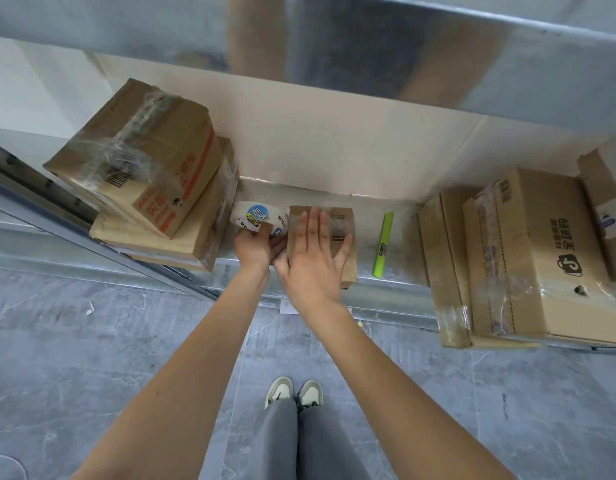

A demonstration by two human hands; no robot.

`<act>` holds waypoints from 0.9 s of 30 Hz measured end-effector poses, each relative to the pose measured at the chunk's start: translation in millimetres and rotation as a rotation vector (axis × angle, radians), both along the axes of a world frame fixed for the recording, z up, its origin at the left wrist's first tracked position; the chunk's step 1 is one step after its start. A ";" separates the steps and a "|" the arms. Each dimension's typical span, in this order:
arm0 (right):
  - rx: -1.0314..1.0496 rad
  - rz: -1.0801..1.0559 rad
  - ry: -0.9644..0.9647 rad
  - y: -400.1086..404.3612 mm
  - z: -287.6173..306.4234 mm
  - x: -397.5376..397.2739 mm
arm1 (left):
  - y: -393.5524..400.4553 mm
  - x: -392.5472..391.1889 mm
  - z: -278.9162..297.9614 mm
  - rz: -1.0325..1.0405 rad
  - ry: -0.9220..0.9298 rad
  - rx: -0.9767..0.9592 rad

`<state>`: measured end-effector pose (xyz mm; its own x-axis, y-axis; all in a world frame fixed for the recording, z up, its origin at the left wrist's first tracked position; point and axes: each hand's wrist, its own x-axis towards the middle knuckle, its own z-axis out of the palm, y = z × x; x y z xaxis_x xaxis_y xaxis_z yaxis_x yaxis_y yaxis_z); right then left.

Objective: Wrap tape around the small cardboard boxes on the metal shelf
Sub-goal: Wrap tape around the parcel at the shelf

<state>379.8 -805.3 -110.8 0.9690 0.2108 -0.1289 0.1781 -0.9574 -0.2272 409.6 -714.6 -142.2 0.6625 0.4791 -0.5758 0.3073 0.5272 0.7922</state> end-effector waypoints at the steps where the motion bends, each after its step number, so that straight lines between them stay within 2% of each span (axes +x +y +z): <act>1: 0.002 0.002 -0.001 -0.9 -0.9 0.3 | -0.1 0.3 -0.8 -0.004 0.004 0.009; 12: 0.117 -0.042 -0.009 -9.9 5.7 0.7 | -0.3 -7.7 6.7 -0.046 -0.011 -0.011; 16: 0.347 -0.053 -0.011 -35.1 17.2 -1.4 | -4.6 -17.7 16.4 -0.100 -0.069 -0.041; 18: 0.571 -0.091 -0.007 -46.5 24.0 -1.5 | -12.0 -16.3 27.8 -0.215 -0.126 -0.029; 19: 0.754 -0.135 0.028 -48.7 26.4 -1.9 | -16.4 -14.5 34.6 -0.261 -0.153 0.029; 21: 1.110 -0.250 0.154 -46.0 29.0 -5.6 | -26.5 -12.0 48.0 -0.302 -0.172 0.334; 24: 1.340 -0.351 0.218 -40.1 22.3 -11.6 | -33.7 -13.5 57.0 -0.428 -0.105 0.938; 25: 1.380 -0.390 0.205 -40.0 19.2 -12.4 | -34.2 -13.4 56.6 -0.489 -0.118 1.027; 27: 1.436 -0.443 0.192 -41.2 15.0 -10.4 | -32.6 -9.9 57.5 -0.539 -0.174 1.037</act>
